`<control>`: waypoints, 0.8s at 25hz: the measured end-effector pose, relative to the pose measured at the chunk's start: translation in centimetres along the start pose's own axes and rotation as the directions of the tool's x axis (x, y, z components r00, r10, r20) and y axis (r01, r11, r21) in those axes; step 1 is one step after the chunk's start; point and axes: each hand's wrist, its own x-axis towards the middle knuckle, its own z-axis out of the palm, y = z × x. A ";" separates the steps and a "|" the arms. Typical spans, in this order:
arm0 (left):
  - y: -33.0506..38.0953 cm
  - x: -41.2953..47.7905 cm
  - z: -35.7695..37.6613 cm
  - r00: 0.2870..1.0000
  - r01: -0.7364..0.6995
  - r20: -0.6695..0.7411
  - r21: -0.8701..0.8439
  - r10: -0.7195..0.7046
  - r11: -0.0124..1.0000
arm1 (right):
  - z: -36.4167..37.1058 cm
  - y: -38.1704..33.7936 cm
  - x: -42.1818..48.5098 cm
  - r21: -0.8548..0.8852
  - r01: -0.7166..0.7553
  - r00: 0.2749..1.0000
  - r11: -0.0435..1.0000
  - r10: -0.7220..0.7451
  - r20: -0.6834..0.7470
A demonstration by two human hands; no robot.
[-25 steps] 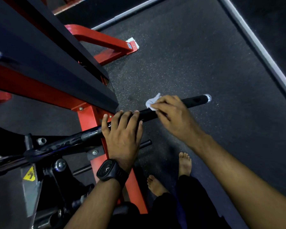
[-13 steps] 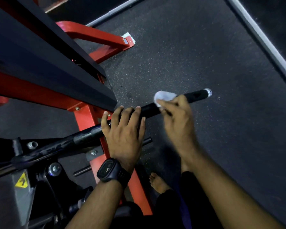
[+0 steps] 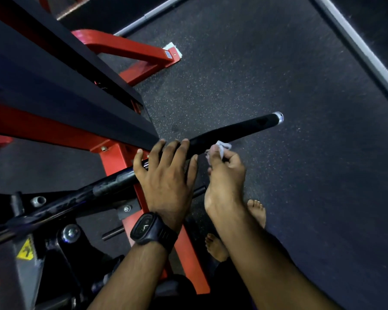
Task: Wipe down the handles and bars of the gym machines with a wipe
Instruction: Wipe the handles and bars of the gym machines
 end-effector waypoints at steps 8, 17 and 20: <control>0.5 1.2 -0.1 1.000 0.003 -0.027 -0.017 -0.004 1.000 | -0.3 -2.9 3.1 0.242 -0.087 0.996 0.966 0.076 0.053; 1.0 2.0 0.0 1.000 -0.013 0.012 -0.034 0.014 0.999 | -1.0 -2.2 4.6 -0.324 0.536 0.840 0.780 -0.529 0.116; 0.9 2.0 0.2 0.999 -0.035 0.004 -0.028 0.035 0.999 | -2.3 -2.7 6.2 -0.479 0.859 0.457 0.180 -0.690 0.561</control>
